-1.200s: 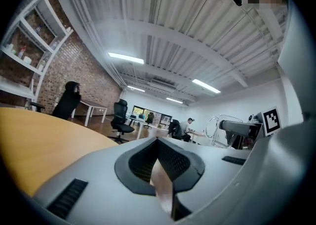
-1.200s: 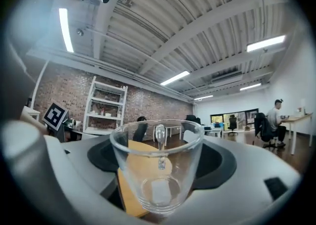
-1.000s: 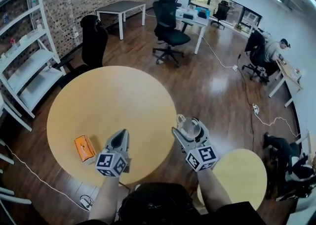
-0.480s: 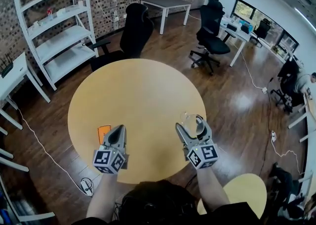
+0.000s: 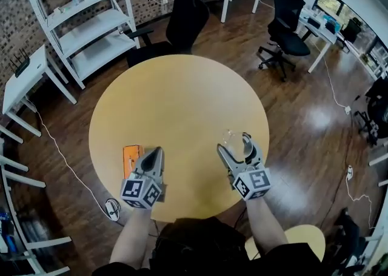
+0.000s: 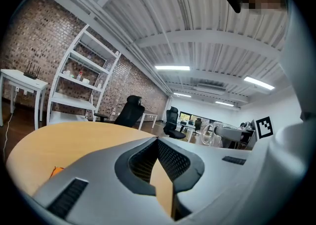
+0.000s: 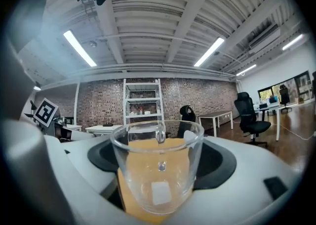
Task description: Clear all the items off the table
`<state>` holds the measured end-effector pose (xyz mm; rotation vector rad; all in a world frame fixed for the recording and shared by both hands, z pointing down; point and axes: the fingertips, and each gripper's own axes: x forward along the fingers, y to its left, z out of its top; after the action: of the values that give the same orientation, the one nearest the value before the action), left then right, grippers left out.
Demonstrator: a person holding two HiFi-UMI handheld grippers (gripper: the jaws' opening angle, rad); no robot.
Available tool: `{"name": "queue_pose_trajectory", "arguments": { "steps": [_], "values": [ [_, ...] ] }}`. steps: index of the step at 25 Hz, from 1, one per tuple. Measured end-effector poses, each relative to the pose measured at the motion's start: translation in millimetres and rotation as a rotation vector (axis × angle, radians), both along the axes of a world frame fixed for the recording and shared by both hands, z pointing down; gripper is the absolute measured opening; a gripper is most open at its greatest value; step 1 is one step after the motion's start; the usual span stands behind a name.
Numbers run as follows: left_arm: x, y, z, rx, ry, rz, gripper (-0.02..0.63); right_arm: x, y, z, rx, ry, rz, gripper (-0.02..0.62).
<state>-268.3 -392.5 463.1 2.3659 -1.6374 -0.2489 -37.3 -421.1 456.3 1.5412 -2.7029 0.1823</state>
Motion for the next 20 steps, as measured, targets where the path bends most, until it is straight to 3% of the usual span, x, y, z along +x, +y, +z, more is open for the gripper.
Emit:
{"name": "queue_pose_trajectory", "arguments": {
  "steps": [11,20],
  "values": [
    [20,-3,84,-0.205,-0.027,-0.065,0.002,4,-24,117,-0.204,0.038,-0.085,0.419],
    [20,-3,135,-0.32,-0.04,-0.119,0.002,-8,-56,181,-0.256,0.069,-0.124,0.417]
  ]
}}
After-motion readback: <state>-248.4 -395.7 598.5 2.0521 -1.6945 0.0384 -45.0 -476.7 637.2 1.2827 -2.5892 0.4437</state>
